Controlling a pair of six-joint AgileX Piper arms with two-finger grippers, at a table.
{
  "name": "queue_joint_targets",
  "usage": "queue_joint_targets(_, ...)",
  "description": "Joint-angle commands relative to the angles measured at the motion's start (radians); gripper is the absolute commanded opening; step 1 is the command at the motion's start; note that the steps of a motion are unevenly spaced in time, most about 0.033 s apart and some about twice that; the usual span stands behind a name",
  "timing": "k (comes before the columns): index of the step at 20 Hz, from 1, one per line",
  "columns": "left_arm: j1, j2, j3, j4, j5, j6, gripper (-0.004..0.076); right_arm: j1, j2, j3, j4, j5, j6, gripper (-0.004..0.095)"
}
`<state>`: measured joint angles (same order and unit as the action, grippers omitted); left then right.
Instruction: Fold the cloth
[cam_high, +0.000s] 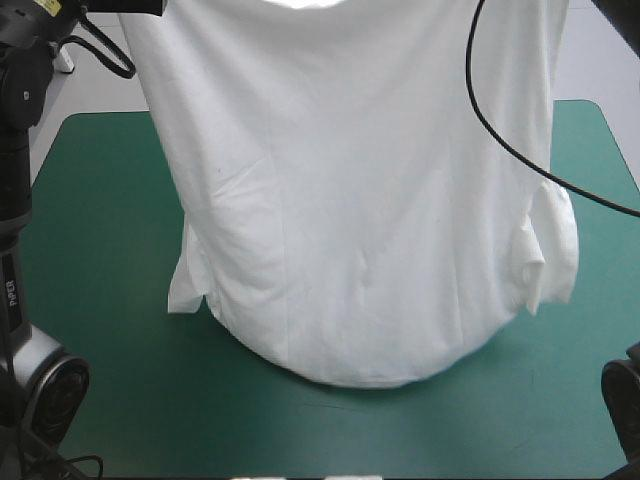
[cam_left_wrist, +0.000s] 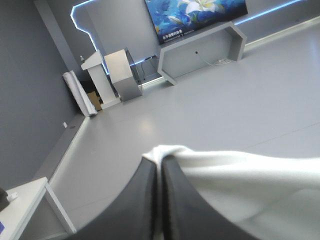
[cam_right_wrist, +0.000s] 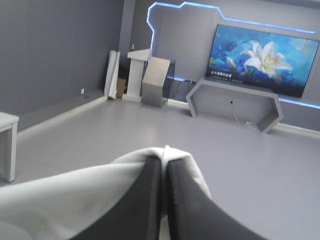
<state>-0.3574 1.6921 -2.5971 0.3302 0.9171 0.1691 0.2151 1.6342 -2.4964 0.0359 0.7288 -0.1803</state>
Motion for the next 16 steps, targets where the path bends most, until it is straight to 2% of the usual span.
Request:
queue_joint_targets(1, 0.041, -0.037, -0.023, 0.023, -0.162, -0.02, -0.0008, -0.003, -0.025, -0.021, 0.002, -0.247, -0.006, -0.0015)
queue_joint_targets(5, 0.049, -0.049, -0.062, 0.032, -0.202, 0.019, -0.0008, -0.003, -0.039, -0.021, -0.006, -0.272, -0.006, -0.0015)
queue_joint_targets(7, 0.049, -0.052, -0.062, 0.013, -0.223, 0.021, -0.0008, -0.003, -0.033, -0.021, -0.042, -0.221, -0.008, -0.0015)
queue_joint_targets(9, 0.049, -0.028, -0.043, 0.014, -0.201, 0.036, -0.0008, -0.003, -0.005, -0.018, -0.12, -0.106, -0.008, -0.0015)
queue_joint_targets(11, 0.049, 0.026, 0.026, 0.013, -0.127, 0.036, -0.0008, -0.024, 0.083, -0.018, -0.217, 0.13, 0.06, -0.0015)
queue_joint_targets(12, 0.049, 0.046, 0.058, 0.011, -0.098, 0.036, -0.0008, -0.037, 0.124, -0.018, -0.219, 0.194, 0.084, -0.0015)
queue_joint_targets(13, 0.049, 0.089, 0.121, 0.011, -0.05, 0.034, -0.0008, -0.058, 0.196, -0.018, -0.215, 0.325, 0.095, -0.0015)
queue_joint_targets(15, 0.049, 0.158, 0.206, 0.011, 0.016, 0.016, -0.0008, -0.074, 0.328, -0.018, -0.209, 0.482, 0.09, -0.0015)
queue_joint_targets(16, 0.049, 0.176, 0.229, 0.011, 0.032, -0.003, -0.0008, -0.074, 0.37, -0.018, -0.211, 0.52, 0.082, -0.0015)
